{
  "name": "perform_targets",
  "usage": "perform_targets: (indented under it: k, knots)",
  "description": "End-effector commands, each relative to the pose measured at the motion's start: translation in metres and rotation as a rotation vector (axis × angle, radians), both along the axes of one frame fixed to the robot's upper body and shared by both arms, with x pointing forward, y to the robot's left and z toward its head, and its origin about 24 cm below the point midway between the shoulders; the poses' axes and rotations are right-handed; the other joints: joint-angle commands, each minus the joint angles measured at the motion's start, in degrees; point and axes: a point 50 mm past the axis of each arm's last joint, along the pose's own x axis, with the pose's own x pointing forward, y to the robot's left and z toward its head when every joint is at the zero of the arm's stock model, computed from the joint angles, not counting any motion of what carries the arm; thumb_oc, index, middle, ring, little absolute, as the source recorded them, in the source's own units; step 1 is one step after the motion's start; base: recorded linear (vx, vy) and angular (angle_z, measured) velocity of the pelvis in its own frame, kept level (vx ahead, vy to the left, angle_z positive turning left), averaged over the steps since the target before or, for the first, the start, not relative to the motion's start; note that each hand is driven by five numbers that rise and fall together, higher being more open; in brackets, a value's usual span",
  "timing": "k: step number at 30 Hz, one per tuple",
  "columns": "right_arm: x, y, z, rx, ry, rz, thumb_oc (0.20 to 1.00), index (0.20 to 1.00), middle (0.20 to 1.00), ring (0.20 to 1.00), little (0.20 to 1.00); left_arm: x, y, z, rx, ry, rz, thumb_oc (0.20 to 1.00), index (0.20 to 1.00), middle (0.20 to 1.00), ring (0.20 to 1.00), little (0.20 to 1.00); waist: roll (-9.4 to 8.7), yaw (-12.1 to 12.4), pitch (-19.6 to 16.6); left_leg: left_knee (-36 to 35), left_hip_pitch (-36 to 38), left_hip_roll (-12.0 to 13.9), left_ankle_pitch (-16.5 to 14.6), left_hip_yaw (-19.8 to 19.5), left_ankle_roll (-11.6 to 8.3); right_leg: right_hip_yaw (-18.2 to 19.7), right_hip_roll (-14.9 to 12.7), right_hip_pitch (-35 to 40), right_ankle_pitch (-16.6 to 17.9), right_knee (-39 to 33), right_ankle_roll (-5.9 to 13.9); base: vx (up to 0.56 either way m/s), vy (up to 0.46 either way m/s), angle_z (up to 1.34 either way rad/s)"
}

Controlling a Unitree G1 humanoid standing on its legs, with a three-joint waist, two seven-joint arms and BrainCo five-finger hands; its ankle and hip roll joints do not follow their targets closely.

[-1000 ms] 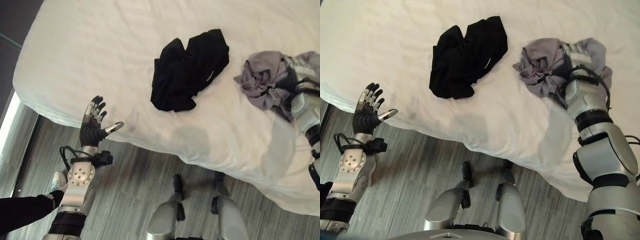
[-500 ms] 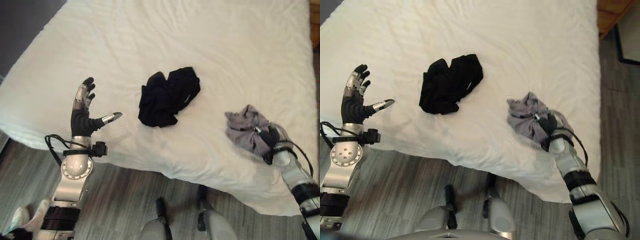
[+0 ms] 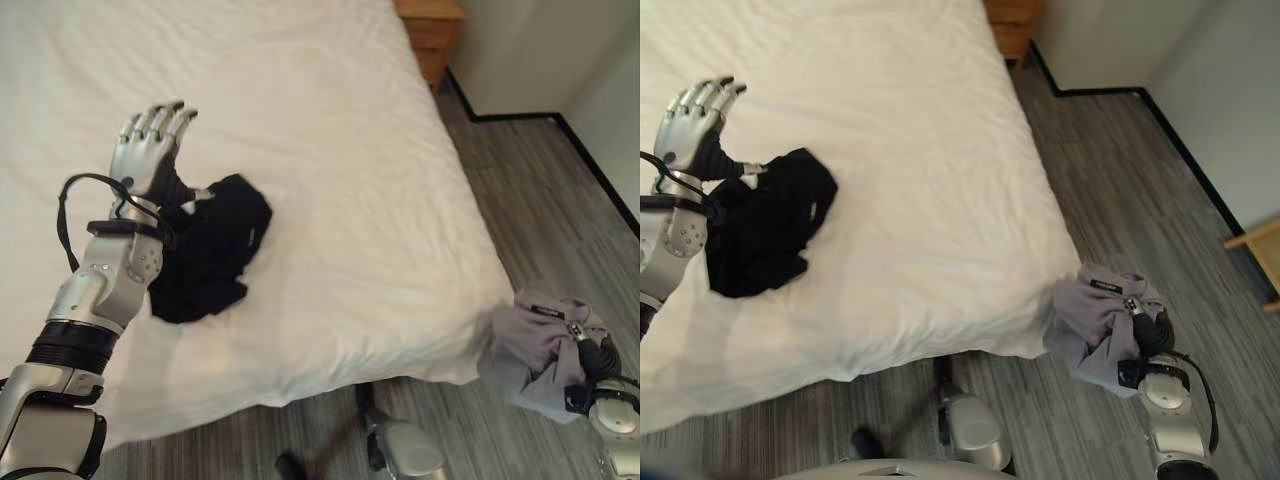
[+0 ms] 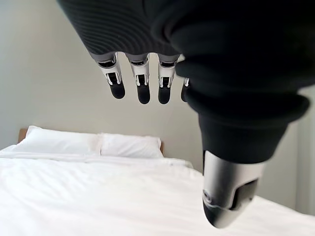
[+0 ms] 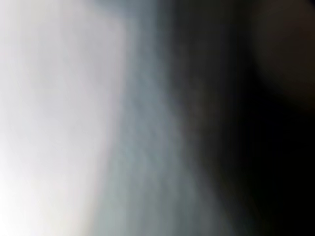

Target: Pick up bed clothes into laundry basket.

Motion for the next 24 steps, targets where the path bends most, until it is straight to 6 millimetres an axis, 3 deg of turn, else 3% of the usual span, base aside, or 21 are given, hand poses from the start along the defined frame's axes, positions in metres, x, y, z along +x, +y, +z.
perform_targets:
  k: [1,3,15,24]
  knots:
    - [0.025,-0.006,0.036,-0.002,-0.199,0.018,0.200,0.200,0.200,0.200,0.200,0.007,-0.001,0.039,0.082,-0.089,0.039,1.000,1.000,1.000,1.000,1.000,1.45,0.32,-0.56,0.49,-2.36,1.61,-1.76,-0.97,-0.62,-3.30,-7.56,0.98,-5.31,0.79,11.32,0.02,0.004,-0.27]
    - [0.026,0.000,0.029,0.021,-0.176,0.034,0.200,0.200,0.200,0.200,0.200,0.013,0.004,0.019,0.085,0.004,0.092,1.000,1.000,1.000,1.000,1.000,1.76,-0.53,-0.03,0.49,-2.28,1.47,-1.75,-0.60,-0.53,-3.19,-7.74,0.63,-5.09,0.79,11.19,0.01,0.015,-0.13]
    - [0.022,0.005,0.011,0.035,-0.086,0.040,0.200,0.200,0.200,0.200,0.200,0.012,-0.024,-0.004,0.032,0.086,0.019,1.000,1.000,1.000,1.000,1.000,2.12,1.25,1.19,0.49,-2.48,1.06,-2.10,-1.68,-0.09,-3.41,-8.44,1.20,-5.13,0.79,10.72,0.00,-0.002,0.03]
    - [0.024,0.016,0.001,0.057,-0.037,0.088,0.200,0.200,0.200,0.200,0.200,0.002,-0.008,-0.019,0.007,0.127,0.087,1.000,1.000,1.000,1.000,1.000,1.31,3.19,1.93,0.49,-2.25,0.81,-2.10,-2.73,0.00,-3.42,-8.59,2.03,-4.84,0.79,10.53,-0.01,0.002,0.03]
